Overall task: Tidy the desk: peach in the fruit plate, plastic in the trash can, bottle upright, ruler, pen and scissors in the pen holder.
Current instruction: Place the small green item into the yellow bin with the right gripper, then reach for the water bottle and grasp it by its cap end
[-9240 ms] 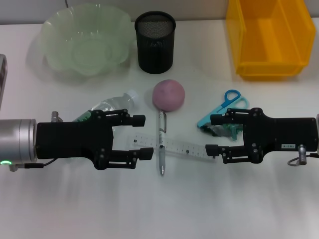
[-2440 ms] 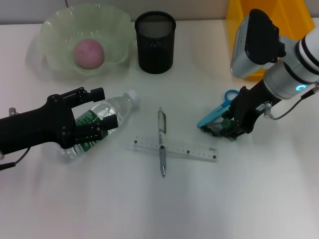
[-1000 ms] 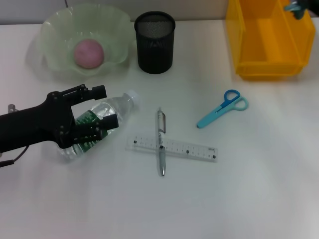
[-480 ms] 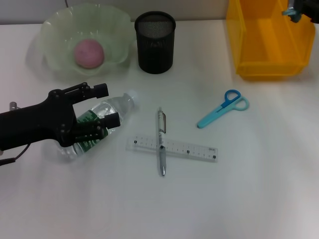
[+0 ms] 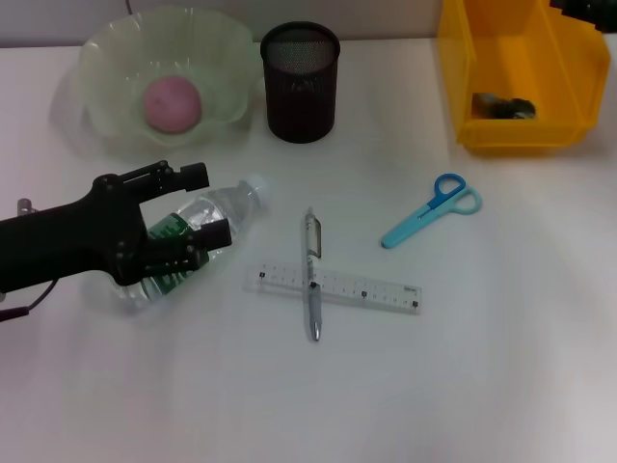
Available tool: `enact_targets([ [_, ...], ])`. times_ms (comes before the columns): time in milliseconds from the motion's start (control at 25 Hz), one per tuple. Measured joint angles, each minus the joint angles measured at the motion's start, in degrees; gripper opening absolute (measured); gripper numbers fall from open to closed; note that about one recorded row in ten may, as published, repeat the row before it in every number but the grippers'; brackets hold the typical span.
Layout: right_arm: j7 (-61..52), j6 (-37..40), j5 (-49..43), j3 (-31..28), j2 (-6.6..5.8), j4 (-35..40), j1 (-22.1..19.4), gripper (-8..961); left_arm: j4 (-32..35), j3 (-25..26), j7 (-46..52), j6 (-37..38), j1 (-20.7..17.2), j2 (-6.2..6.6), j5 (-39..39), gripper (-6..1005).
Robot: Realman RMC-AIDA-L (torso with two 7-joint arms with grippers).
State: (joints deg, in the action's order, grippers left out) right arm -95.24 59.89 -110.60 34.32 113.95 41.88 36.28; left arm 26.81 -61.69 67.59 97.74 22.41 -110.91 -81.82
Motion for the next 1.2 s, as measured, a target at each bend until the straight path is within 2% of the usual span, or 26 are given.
enact_targets([
  [120, -0.2, 4.2, 3.1, -0.5, 0.01, 0.5, -0.9, 545, 0.0, 0.4, 0.0, -0.3, 0.1, 0.0, 0.0, 776],
  [200, -0.1, 12.6, 6.5, -0.5, -0.25, 0.9, -2.5, 583, 0.0, 1.0, 0.3, -0.5, 0.3, 0.0, 0.0, 775],
  [240, -0.1, 12.6, 6.5, -0.5, -0.25, 0.9, -2.5, 601, 0.0, 1.0, 0.3, -0.5, 0.3, 0.0, 0.0, 774],
  [280, 1.2, 19.9, 8.0, -0.5, -0.32, 1.0, -3.7, 620, 0.0, 1.4, 0.6, -0.6, 0.5, 0.0, 0.0, 774],
  [320, 1.2, 19.9, 8.0, -0.5, -0.32, 1.0, -3.7, 639, 0.0, 1.4, 0.6, -0.6, 0.5, 0.0, 0.0, 773],
  [360, 3.3, 27.3, 9.0, -0.5, -0.16, 0.8, -5.3, 658, 0.3, 1.9, 1.8, -1.3, 0.9, -0.08, 0.0, 772],
  [400, 3.3, 27.3, 9.0, -0.5, -0.16, 0.8, -5.3, 676, 0.3, 1.9, 1.8, -1.3, 0.9, -0.08, 0.0, 772],
  [480, 6.9, 36.3, 9.2, -0.1, -0.04, 0.0, -7.5, 700, 1.6, 1.5, 3.6, -2.8, 1.5, -0.24, 0.0, 771],
  [640, 10.6, 39.9, 6.9, 1.3, 0.01, -1.1, -9.2, 721, 3.4, 1.7, 6.3, -5.1, 2.6, -0.44, -1.5, 768],
  [760, 15.8, 40.3, 1.4, 3.4, 0.34, -3.5, -10.0, 726, 5.8, 1.9, 9.8, -7.8, 3.5, -0.76, -4.0, 767],
  [840, 17.1, 40.1, -0.3, 3.6, 0.48, -4.0, -10.0, 726, 10.2, 1.9, 16.6, -12.4, 5.1, -1.52, -8.9, 766],
  [920, 19.2, 39.8, -2.9, 3.6, 0.84, -5.0, -9.9, 726, 11.3, 1.9, 18.4, -13.3, 5.6, -1.76, -10.5, 764],
  [960, 21.0, 39.1, -4.0, 3.7, 1.23, -5.5, -10.1, 726, 14.1, 1.9, 23.4, -15.1, 7.1, -2.49, -14.1, 764],
  [1120, 22.7, 37.2, -4.6, 3.7, 1.86, -5.6, -10.8, 725, 19.0, 1.9, 35.0, -18.3, 10.6, -3.99, -22.8, 762],
  [1160, 23.9, 36.0, -4.6, 3.7, 2.18, -5.8, -11.2, 725, 20.7, 1.9, 40.2, -19.5, 12.4, -4.63, -27.9, 761],
  [1200, 23.9, 36.0, -4.6, 3.7, 2.18, -5.8, -11.2, 725, 20.7, 1.9, 40.2, -19.5, 12.4, -4.63, -27.9, 761],
])
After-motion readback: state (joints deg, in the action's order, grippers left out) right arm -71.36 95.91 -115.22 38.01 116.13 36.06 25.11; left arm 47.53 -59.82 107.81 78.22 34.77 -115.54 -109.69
